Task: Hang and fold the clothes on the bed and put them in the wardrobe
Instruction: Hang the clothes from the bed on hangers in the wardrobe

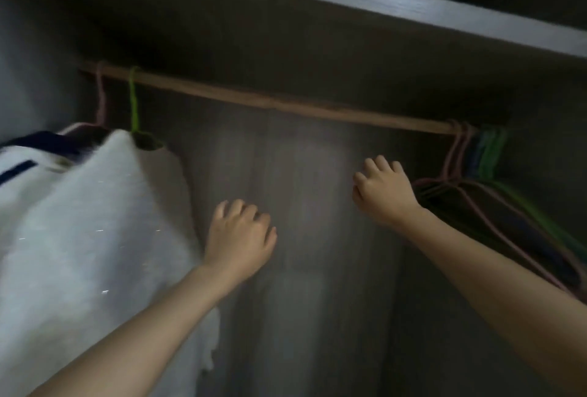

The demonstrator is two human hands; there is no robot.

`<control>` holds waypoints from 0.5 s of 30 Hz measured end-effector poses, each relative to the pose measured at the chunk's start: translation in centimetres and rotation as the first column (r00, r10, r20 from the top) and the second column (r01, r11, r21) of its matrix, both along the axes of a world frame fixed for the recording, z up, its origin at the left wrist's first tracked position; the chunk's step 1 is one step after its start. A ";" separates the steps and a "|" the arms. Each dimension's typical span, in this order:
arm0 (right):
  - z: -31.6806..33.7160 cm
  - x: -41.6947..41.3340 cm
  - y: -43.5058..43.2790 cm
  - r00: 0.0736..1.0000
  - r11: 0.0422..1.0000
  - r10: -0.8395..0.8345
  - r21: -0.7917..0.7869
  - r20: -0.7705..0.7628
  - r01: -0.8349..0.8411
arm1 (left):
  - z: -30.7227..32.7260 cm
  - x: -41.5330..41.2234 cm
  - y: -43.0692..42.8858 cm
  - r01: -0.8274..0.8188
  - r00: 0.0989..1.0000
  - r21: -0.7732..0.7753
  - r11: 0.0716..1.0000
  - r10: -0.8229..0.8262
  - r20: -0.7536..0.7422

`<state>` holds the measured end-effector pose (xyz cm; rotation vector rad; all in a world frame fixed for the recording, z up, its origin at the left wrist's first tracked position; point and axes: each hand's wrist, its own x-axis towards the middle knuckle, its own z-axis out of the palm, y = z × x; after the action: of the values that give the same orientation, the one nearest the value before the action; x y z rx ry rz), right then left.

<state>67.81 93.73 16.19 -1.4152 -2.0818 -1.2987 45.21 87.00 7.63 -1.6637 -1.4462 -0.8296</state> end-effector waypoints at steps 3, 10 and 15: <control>-0.4 5.4 -1.8 0.988 0.988 -0.152 0.019 -0.020 0.152 | -0.5 3.6 2.0 0.099 0.995 -0.050 0.994 -0.099 0.020; -2.3 12.7 -4.7 0.779 0.776 -0.627 -0.103 -0.019 0.622 | -1.8 10.9 5.6 0.275 0.959 -0.152 0.949 -0.261 0.107; -2.2 14.9 -5.7 0.770 0.763 -0.637 -0.143 -0.009 0.630 | -2.0 12.9 6.0 0.376 0.925 -0.150 0.914 -0.363 0.109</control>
<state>82.69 88.02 13.98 -2.3287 -1.7201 -1.3211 58.12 92.95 5.68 -2.0972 -1.2991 -1.0104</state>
